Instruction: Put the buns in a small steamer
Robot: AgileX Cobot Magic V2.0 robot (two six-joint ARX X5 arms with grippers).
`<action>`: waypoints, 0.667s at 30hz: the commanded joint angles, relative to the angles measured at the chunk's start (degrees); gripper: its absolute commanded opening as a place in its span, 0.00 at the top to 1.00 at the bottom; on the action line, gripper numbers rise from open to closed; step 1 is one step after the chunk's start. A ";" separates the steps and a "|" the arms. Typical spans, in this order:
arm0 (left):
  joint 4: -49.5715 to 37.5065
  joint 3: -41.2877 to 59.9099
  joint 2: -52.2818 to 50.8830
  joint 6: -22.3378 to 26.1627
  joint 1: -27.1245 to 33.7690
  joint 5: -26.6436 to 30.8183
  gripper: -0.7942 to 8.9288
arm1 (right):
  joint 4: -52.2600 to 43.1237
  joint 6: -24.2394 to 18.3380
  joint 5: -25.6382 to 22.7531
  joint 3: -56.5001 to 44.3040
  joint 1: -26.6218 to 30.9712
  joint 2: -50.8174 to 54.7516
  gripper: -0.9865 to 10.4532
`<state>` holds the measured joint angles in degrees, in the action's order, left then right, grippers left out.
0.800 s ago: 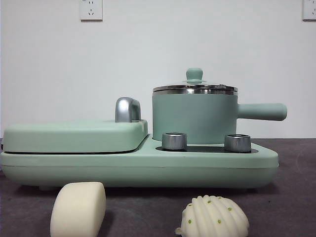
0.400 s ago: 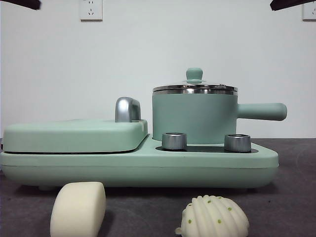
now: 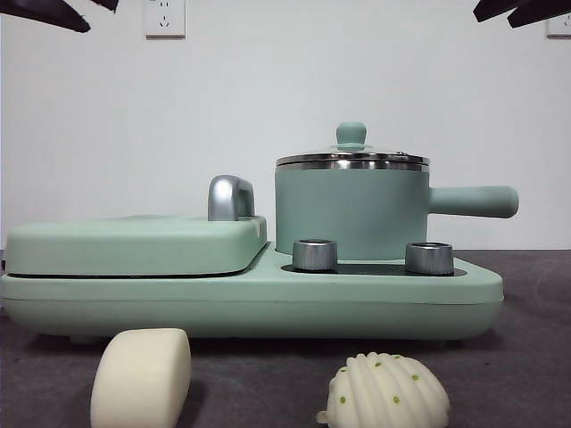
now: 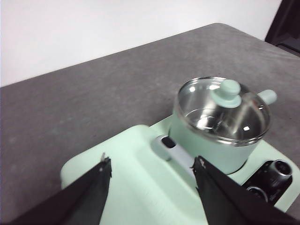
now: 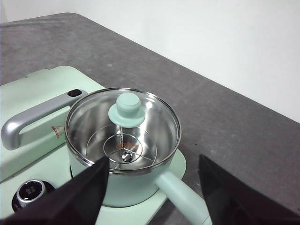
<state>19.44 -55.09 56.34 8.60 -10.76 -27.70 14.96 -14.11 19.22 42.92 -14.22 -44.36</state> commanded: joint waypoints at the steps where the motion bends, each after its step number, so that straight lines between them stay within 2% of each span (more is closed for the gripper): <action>1: -2.89 -1.49 1.64 0.74 -2.10 -0.50 0.63 | -0.31 -0.44 -0.22 1.03 -0.33 -0.33 0.64; 8: -10.91 -1.49 9.44 -0.37 -11.76 -0.35 0.63 | -0.35 0.15 -0.22 1.03 -0.33 -0.31 0.64; 15: -23.39 -2.93 20.39 -0.79 -20.02 8.81 0.63 | -0.35 0.17 -0.22 1.03 -0.33 -0.33 0.64; 20: -25.51 -7.72 27.91 -0.74 -22.88 9.27 0.63 | -0.33 0.20 -0.22 1.03 -0.33 -0.33 0.64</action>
<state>-5.41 -60.99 82.96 8.05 -33.04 -18.48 14.96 -14.11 19.22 42.92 -14.24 -44.36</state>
